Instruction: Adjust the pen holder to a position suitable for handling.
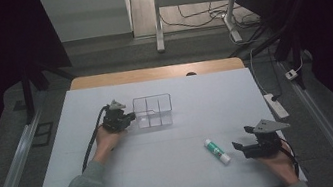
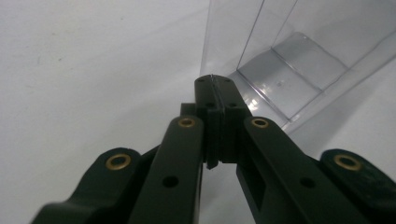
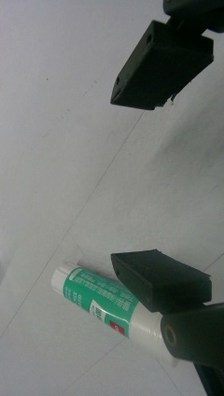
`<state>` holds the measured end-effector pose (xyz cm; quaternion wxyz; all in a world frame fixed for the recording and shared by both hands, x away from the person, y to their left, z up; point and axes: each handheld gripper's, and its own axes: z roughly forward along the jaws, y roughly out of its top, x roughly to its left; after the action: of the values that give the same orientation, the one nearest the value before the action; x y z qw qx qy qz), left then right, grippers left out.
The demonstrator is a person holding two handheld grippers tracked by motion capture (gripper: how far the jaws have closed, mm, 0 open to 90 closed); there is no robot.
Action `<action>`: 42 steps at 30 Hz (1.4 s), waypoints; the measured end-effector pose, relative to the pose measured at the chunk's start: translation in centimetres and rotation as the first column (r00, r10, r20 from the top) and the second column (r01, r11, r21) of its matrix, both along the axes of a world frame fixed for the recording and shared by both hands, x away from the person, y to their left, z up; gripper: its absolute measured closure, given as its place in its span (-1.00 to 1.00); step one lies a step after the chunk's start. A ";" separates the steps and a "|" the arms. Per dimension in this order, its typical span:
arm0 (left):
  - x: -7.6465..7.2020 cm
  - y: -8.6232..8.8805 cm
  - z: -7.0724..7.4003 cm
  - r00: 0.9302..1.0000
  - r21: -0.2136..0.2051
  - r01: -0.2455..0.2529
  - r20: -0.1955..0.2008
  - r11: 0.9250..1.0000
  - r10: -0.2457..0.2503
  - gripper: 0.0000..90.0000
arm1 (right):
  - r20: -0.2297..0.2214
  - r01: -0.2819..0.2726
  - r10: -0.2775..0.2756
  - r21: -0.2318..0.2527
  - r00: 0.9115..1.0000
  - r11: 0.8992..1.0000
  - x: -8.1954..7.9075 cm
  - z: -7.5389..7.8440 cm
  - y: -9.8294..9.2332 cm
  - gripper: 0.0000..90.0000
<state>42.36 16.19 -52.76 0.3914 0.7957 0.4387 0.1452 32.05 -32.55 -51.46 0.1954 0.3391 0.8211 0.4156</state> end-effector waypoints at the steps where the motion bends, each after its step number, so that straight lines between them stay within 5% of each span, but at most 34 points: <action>1: 0.0 -0.1 0.0 1.000 0.000 0.003 0.000 1.000 -0.003 0.97 | -0.001 0.000 0.000 0.000 1.000 1.000 0.0 0.0 0.0 -0.57; 42: 0.6 -3.1 -0.1 0.997 0.001 0.073 -0.002 0.997 -0.073 0.97 | -0.012 -0.002 0.001 -0.018 1.000 1.000 0.0 -0.2 0.0 -0.57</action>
<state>42.99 13.07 -52.84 0.3955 0.8116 0.4098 0.1304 32.08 -32.53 -51.62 0.1934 0.3391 0.8262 0.4063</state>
